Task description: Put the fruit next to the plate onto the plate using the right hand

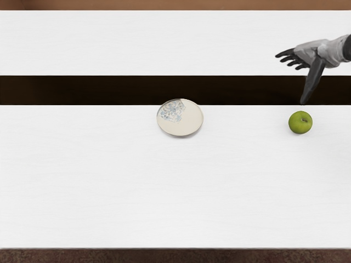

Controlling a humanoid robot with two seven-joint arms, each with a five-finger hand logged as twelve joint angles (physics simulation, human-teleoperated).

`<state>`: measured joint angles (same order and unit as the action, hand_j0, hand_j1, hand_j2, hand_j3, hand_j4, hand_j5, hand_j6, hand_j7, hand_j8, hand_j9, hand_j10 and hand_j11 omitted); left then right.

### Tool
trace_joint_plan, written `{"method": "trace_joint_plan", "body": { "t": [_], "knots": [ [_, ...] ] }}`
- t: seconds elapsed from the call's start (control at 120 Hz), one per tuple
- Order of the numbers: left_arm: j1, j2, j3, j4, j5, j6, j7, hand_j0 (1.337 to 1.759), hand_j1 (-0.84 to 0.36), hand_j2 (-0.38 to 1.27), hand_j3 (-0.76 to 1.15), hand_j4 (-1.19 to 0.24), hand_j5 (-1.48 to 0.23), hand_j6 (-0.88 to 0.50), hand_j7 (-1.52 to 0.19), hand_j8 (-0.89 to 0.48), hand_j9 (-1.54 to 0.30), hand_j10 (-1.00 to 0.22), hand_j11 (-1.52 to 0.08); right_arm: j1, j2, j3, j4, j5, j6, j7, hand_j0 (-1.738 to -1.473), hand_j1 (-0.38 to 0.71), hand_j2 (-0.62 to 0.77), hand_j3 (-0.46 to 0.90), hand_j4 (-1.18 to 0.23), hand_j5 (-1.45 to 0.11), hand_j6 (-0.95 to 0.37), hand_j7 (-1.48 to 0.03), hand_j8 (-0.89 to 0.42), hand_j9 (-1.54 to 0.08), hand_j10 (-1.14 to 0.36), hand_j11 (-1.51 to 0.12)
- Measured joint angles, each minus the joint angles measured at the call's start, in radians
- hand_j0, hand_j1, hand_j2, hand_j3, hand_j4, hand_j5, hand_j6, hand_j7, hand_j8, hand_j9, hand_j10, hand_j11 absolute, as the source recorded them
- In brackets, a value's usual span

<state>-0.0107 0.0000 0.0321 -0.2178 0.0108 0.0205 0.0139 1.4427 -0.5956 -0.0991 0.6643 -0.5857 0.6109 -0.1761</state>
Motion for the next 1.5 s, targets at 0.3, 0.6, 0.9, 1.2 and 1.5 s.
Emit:
{"method": "trace_joint_plan", "body": {
  "t": [0.3,0.6,0.9,1.2,1.5],
  "knots": [
    [0.000,0.000,0.000,0.000,0.000,0.000,0.000,1.658,0.35,0.00,0.00,0.00,0.00,0.00,0.00,0.00,0.00,0.00,0.00,0.039,-0.056,0.019,0.139,0.008,0.000,-0.076,-1.658,-0.33,0.00,0.00,-0.02,-0.02,-0.02,-0.02,-0.02,-0.02,-0.02,-0.02],
    [0.000,0.000,0.000,0.000,0.000,0.000,0.000,1.658,0.35,0.00,0.00,0.00,0.00,0.00,0.00,0.00,0.00,0.00,0.00,0.006,-0.374,0.156,0.789,-0.081,0.000,-0.406,-1.658,-0.33,0.00,0.00,-0.02,-0.02,-0.02,-0.02,-0.02,-0.02,-0.02,-0.02],
    [0.000,0.000,0.000,0.000,0.000,0.000,0.000,1.658,0.35,0.00,0.00,0.00,0.00,0.00,0.00,0.00,0.00,0.00,0.00,-0.114,-0.353,0.186,0.897,-0.289,-0.321,-0.433,-1.658,-0.33,0.00,0.00,-0.02,-0.02,-0.03,-0.02,-0.02,-0.02,-0.02,-0.02],
    [0.000,0.000,0.000,0.000,0.000,0.000,0.000,1.658,0.35,0.00,0.00,0.00,0.00,0.00,0.00,0.00,0.00,0.00,0.00,-0.242,-0.244,0.185,0.838,-0.410,-0.509,-0.435,-1.658,-0.33,0.00,0.00,-0.03,-0.03,-0.03,-0.03,-0.03,-0.03,-0.03,-0.03],
    [0.000,0.000,0.000,0.000,0.000,0.000,0.000,1.658,0.35,0.00,0.00,0.00,0.00,0.00,0.00,0.00,0.00,0.00,0.00,-0.298,-0.232,0.184,0.801,-0.463,-0.569,-0.435,-1.658,-0.24,-0.02,0.00,-0.10,-0.13,-0.11,-0.12,-0.10,-0.13,-0.10,-0.12]
  ]
}}
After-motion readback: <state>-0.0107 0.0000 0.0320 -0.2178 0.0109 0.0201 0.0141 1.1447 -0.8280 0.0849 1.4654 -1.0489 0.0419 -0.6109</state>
